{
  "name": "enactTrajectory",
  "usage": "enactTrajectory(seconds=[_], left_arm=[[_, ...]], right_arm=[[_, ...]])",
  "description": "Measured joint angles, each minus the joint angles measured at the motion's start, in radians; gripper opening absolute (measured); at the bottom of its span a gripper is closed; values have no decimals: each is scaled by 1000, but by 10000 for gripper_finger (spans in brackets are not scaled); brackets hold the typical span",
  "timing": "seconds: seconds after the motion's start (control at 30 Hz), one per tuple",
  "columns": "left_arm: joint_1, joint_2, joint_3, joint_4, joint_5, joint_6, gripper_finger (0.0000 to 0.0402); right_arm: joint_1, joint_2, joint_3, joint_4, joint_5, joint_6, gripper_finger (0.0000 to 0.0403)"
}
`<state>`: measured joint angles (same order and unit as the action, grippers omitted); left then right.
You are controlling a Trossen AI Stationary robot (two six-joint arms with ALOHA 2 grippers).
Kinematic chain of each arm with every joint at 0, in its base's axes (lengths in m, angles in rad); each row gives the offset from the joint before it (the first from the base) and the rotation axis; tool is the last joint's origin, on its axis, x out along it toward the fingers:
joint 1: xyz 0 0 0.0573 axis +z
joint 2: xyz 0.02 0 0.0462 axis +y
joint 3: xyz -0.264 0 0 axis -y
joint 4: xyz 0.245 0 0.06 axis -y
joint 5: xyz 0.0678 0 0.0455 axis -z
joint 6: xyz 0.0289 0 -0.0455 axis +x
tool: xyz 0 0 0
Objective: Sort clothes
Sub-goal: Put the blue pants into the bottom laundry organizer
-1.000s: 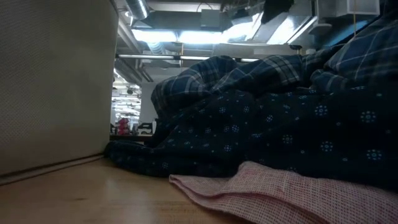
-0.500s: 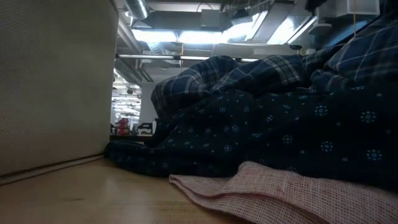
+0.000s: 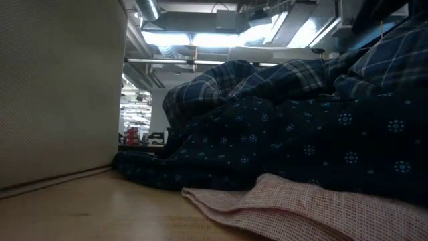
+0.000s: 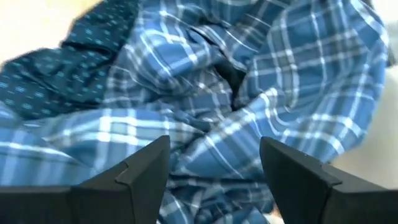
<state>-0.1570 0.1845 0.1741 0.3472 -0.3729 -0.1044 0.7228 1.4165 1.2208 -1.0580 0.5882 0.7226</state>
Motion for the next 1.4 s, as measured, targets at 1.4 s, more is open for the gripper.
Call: enactTrajectory(seconds=[1.4], left_arm=[[-93, 1183, 740, -309, 0, 79, 19]], right_arm=[[-150, -328, -484, 569, -62, -144, 221]])
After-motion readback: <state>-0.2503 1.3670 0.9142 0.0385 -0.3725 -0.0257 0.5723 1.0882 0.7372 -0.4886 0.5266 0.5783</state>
